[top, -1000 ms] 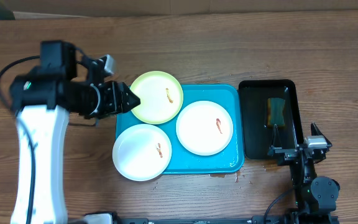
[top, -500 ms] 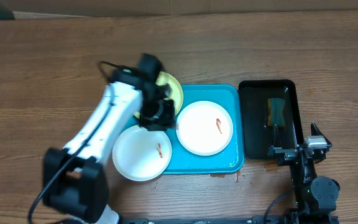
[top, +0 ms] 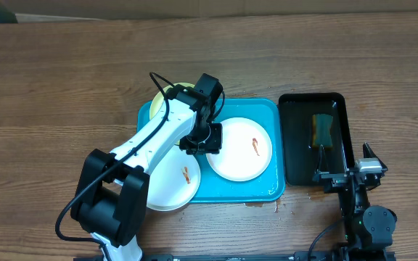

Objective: Clean dirty plates on tray and stack at the side
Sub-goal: 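Move the left gripper to the rim of the right white plate and grasp it, then reach the right gripper into the black tray and grasp the sponge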

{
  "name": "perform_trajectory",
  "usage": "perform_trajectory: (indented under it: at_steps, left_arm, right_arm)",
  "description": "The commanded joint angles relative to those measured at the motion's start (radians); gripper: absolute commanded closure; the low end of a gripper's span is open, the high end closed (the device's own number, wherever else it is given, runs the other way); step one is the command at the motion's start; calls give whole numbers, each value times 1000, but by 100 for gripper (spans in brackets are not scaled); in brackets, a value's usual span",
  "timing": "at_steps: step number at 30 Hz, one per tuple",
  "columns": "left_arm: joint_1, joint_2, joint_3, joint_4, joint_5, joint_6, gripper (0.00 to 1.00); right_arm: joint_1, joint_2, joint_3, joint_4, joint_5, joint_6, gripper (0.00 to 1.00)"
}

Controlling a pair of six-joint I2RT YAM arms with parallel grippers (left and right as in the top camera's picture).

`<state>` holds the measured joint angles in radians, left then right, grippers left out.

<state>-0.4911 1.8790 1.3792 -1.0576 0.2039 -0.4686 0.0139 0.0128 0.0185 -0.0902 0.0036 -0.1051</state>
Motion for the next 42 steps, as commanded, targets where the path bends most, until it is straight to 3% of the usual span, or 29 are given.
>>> perform_trajectory:
  at_steps: [1,10,19,30,34,37,42]
  left_arm:
    - [-2,12,-16,7,-82,-12,64]
    - [-13,13,-77,117,-84,-37,66]
    - [-22,13,-100,181,-85,-75,74]
    - [-23,13,-133,206,-158,-97,73]
    - [-27,13,-144,220,-159,-97,74]
    - [-27,13,-158,255,-159,-97,74]
    - [-27,13,-167,280,-159,-98,74]
  right_arm:
    - [2,-10,-11,6,-6,0,0]
    - [2,-10,-11,6,-6,0,0]
    - [2,-10,-11,6,-6,0,0]
    - [2,-10,-11,6,-7,5,0]
    - [3,-10,-5,-4,-5,143,0]
    - [2,5,52,-109,3,253,0]
    - [2,121,242,-261,2,281,0]
